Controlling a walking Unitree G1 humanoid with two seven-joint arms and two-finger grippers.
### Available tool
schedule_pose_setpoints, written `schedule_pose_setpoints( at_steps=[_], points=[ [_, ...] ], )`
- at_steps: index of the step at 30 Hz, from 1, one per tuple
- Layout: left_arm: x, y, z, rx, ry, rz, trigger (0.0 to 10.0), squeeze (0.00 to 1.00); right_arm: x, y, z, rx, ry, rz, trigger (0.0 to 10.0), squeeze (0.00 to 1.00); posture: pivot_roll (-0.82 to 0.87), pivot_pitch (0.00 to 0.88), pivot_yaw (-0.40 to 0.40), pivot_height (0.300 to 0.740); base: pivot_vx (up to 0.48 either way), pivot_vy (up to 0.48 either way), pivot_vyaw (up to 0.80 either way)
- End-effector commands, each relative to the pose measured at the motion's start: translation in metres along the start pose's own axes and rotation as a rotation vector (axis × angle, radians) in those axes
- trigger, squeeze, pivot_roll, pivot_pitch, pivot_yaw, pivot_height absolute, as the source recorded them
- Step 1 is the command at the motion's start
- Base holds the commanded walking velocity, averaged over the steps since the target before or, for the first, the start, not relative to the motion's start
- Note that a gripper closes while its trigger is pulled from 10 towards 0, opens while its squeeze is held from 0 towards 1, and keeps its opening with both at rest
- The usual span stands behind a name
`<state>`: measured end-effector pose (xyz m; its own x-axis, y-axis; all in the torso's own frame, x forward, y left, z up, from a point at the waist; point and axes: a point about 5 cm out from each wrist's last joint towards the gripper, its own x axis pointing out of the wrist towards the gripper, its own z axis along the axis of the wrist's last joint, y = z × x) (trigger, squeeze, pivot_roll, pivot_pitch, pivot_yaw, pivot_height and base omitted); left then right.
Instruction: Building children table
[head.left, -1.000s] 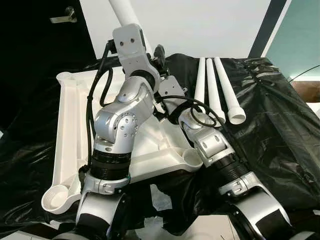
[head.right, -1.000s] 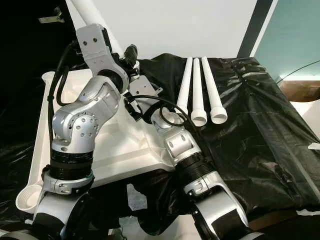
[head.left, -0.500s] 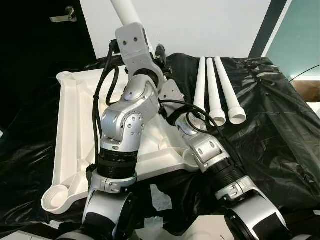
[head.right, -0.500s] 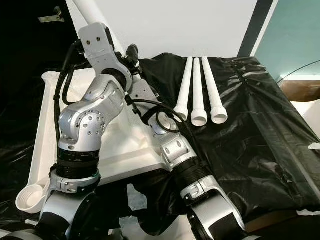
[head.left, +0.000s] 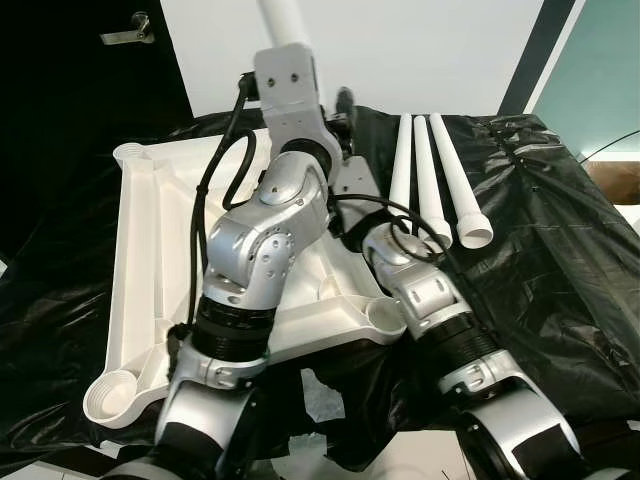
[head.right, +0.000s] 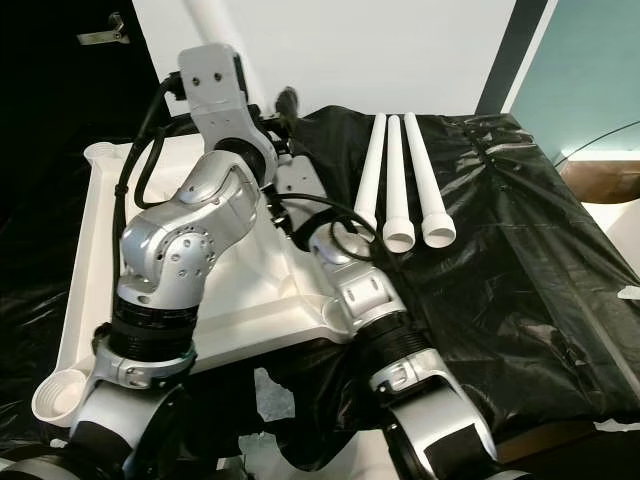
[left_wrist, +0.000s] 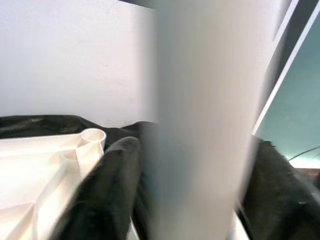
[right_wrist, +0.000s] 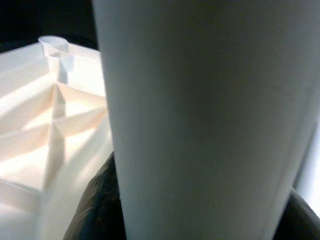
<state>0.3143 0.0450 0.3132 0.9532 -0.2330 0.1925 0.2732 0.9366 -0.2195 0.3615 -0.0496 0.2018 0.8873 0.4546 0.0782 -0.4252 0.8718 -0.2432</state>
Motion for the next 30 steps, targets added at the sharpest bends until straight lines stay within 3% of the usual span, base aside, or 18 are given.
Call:
schedule_pose_setpoints(
  at_steps=[1,2,4,10,12,14,19,23,30],
  points=[
    [-0.005,-0.014,-0.004,0.017,0.025,-0.314,10.0,0.88,0.002,-0.005,0.003,0.038,-0.002,0.019,10.0,0.0,0.16,0.021,-0.021,0.74,0.0,0.0,0.0],
    [-0.007,-0.011,-0.004,0.013,0.029,-0.345,10.0,0.0,0.001,-0.01,0.003,0.052,0.001,0.043,10.0,0.0,0.16,0.019,-0.021,0.74,0.0,0.0,0.0],
    [-0.015,-0.007,-0.004,0.029,0.041,-0.436,10.0,0.0,-0.001,-0.017,0.005,0.074,0.003,0.111,10.0,0.0,0.16,0.018,-0.019,0.74,0.0,0.0,0.0],
    [-0.02,-0.005,-0.003,0.036,0.048,-0.497,10.0,0.0,-0.004,-0.021,0.008,0.077,-0.005,0.165,10.0,0.0,0.16,0.016,-0.019,0.74,0.0,0.0,0.0],
    [-0.035,-0.004,0.002,0.038,0.046,-0.642,10.0,0.0,-0.01,-0.026,0.012,0.081,-0.008,0.316,10.0,0.0,0.16,0.011,-0.018,0.74,0.0,0.0,0.0],
    [-0.04,-0.004,0.003,0.044,0.05,-0.69,10.0,0.0,-0.012,-0.027,0.013,0.075,-0.009,0.371,10.0,0.0,0.16,0.011,-0.018,0.74,0.0,0.0,0.0],
    [-0.041,-0.003,0.003,0.055,0.057,-0.707,10.0,0.0,-0.015,-0.027,0.013,0.078,-0.01,0.425,10.0,0.0,0.16,0.008,-0.017,0.74,0.0,0.0,0.0],
    [-0.039,0.009,0.002,0.102,0.107,-0.763,10.0,0.0,-0.029,-0.021,0.026,0.012,-0.07,0.687,10.0,0.0,0.16,0.009,-0.014,0.74,0.0,0.0,0.0],
    [-0.037,0.018,0.006,0.099,0.12,-0.793,10.0,0.0,-0.036,-0.021,0.029,-0.016,-0.081,0.804,10.0,0.0,0.16,0.012,-0.015,0.74,0.0,0.0,0.0]
  ],
)
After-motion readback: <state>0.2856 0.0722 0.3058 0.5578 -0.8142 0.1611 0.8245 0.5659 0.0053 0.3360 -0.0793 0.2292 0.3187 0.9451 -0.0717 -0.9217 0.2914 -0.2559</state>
